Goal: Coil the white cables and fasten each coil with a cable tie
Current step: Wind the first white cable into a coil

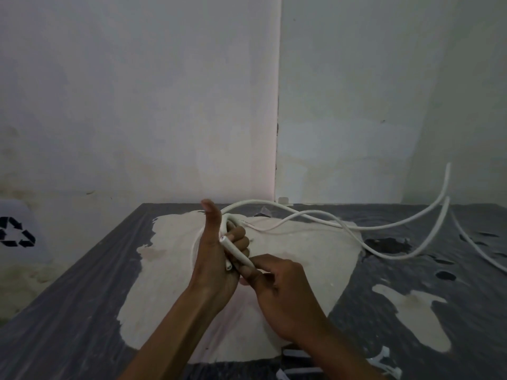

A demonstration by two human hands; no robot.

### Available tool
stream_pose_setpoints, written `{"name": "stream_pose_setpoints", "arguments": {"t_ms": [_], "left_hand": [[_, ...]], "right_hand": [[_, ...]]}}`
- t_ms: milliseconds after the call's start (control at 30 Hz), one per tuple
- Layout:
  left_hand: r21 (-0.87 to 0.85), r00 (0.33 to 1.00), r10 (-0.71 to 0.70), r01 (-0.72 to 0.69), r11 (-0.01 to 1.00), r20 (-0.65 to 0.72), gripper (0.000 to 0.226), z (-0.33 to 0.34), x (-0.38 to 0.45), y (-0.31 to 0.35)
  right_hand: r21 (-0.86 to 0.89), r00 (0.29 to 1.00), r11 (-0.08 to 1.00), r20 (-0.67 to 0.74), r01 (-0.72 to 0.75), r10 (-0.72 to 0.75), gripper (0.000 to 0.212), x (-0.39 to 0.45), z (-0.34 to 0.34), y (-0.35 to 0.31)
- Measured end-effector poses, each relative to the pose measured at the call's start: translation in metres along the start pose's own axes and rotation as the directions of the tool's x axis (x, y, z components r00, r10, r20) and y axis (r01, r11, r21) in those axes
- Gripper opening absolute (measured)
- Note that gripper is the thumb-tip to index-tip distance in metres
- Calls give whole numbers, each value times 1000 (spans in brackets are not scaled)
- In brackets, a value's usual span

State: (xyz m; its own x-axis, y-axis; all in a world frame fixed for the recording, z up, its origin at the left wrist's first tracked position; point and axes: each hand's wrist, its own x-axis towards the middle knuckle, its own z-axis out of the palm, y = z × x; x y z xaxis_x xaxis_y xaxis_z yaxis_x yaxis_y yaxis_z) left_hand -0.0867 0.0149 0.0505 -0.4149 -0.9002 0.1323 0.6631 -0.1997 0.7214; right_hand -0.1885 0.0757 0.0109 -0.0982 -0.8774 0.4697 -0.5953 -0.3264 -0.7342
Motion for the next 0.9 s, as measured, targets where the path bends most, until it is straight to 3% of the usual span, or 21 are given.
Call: {"name": "stream_pose_setpoints", "arguments": {"t_ms": [267, 400, 467, 567, 633, 767, 900], "left_hand": [[47, 986, 13, -21, 999, 166, 89, -3, 0, 4], [246, 989, 11, -47, 968, 147, 73, -6, 2, 3], [298, 991, 11, -50, 953, 131, 87, -7, 3, 2], [327, 994, 33, -66, 943, 106, 89, -9, 4, -1], [349, 993, 43, -79, 934, 110, 82, -7, 4, -1], [347, 992, 21, -62, 936, 121, 36, -3, 3, 2], [200, 968, -70, 21, 980, 242, 38, -5, -2, 13]], "right_hand": [[-25, 997, 997, -31, -77, 76, 32, 2, 1, 3], [4, 995, 995, -28, -100, 100, 31, 2, 0, 1], [31, 993, 993, -20, -117, 118, 36, 1, 0, -1], [10, 994, 994, -33, -105, 106, 37, 0, -1, 1], [-21, 996, 997, -52, -77, 76, 28, 0, -1, 4], [0, 997, 998, -53, -61, 61, 27, 0, -2, 3], [217, 995, 971, 51, -96, 87, 37, 3, -15, -8]]}}
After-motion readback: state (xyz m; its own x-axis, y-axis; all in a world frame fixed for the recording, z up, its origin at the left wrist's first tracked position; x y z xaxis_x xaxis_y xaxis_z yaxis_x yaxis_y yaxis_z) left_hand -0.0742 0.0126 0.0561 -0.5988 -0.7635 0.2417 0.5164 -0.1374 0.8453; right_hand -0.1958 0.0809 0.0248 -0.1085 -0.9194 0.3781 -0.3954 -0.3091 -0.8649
